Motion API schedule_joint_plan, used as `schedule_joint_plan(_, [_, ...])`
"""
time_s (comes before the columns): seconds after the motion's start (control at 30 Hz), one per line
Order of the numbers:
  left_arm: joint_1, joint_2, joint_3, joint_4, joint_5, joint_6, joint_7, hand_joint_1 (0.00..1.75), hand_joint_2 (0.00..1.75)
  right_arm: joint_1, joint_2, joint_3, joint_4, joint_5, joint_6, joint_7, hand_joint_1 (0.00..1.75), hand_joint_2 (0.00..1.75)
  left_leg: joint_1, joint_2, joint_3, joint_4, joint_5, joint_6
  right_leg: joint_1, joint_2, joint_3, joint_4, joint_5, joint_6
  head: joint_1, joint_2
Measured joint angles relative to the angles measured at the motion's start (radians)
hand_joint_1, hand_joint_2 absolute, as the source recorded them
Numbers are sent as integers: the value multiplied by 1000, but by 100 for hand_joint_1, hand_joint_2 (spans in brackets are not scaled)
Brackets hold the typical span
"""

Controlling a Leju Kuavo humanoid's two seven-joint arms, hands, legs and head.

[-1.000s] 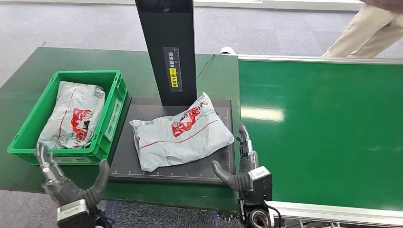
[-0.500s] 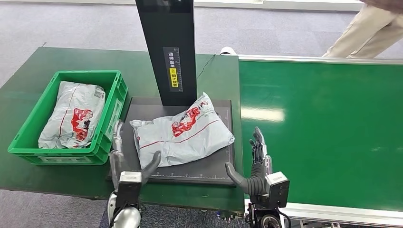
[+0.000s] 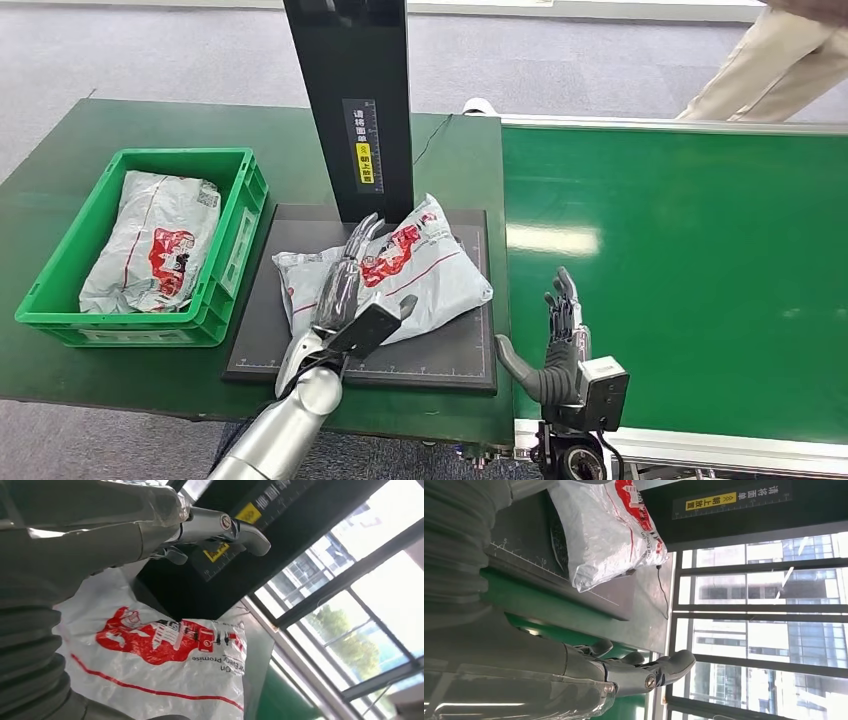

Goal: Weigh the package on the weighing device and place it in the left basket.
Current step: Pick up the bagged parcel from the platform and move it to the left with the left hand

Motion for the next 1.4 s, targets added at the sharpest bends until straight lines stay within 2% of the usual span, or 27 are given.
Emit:
schedule_joint_plan(0.2, [-168, 1, -39, 161, -89, -71, 91, 0, 175, -5, 5, -19, 7, 28, 0, 5, 0, 175, 0, 0, 0, 0, 0, 0, 0, 0, 0, 0, 0, 0, 0, 0])
schedule_joint_plan(0.33, [-236, 6, -68, 260, -148, -121, 146, 0, 175, -4, 6, -32, 8, 30, 0, 8, 0, 175, 0, 0, 0, 0, 0, 0, 0, 0, 0, 0, 0, 0, 0, 0])
schedule_joint_plan(0.47, [-265, 14, -99, 337, -192, -171, 175, 0, 175, -4, 6, -39, 11, 30, 1, 8, 0, 175, 0, 0, 0, 0, 0, 0, 0, 0, 0, 0, 0, 0, 0, 0])
schedule_joint_plan(0.73, [-318, 39, -136, 432, -216, -287, 180, 0, 175, 14, 6, -51, 12, 28, 10, 8, 0, 175, 0, 0, 0, 0, 0, 0, 0, 0, 0, 0, 0, 0, 0, 0])
schedule_joint_plan(1.0, [-348, 71, -168, 469, -237, -322, 192, 0, 175, 20, 6, -61, 26, 23, 20, 4, 0, 175, 0, 1, 0, 0, 0, 0, 0, 0, 1, 0, 0, 0, 0, 0])
schedule_joint_plan(1.07, [-351, 75, -174, 473, -239, -323, 192, 10, 175, 20, 6, -62, 30, 23, 20, 4, 0, 175, 0, 1, 0, 0, 0, 0, 0, 0, 1, 0, 0, 0, 0, 0])
schedule_joint_plan(1.2, [-352, 80, -179, 479, -240, -318, 190, 145, 175, 11, 6, -62, 44, 23, 20, 3, 0, 175, 0, 0, 0, 0, 0, 0, 0, 0, 1, 0, 0, 0, 0, 0])
schedule_joint_plan(1.3, [-348, 83, -181, 481, -232, -302, 179, 168, 175, 4, 6, -62, 54, 23, 20, 2, 0, 175, 0, 0, 1, 0, 0, 0, 0, 0, 2, 0, 0, 0, 0, 0])
schedule_joint_plan(1.4, [-344, 86, -181, 481, -219, -273, 158, 175, 175, -1, 6, -62, 64, 23, 20, 2, 0, 175, 0, 0, 1, 0, 1, 0, 0, 0, 2, 0, 0, 0, 0, 0])
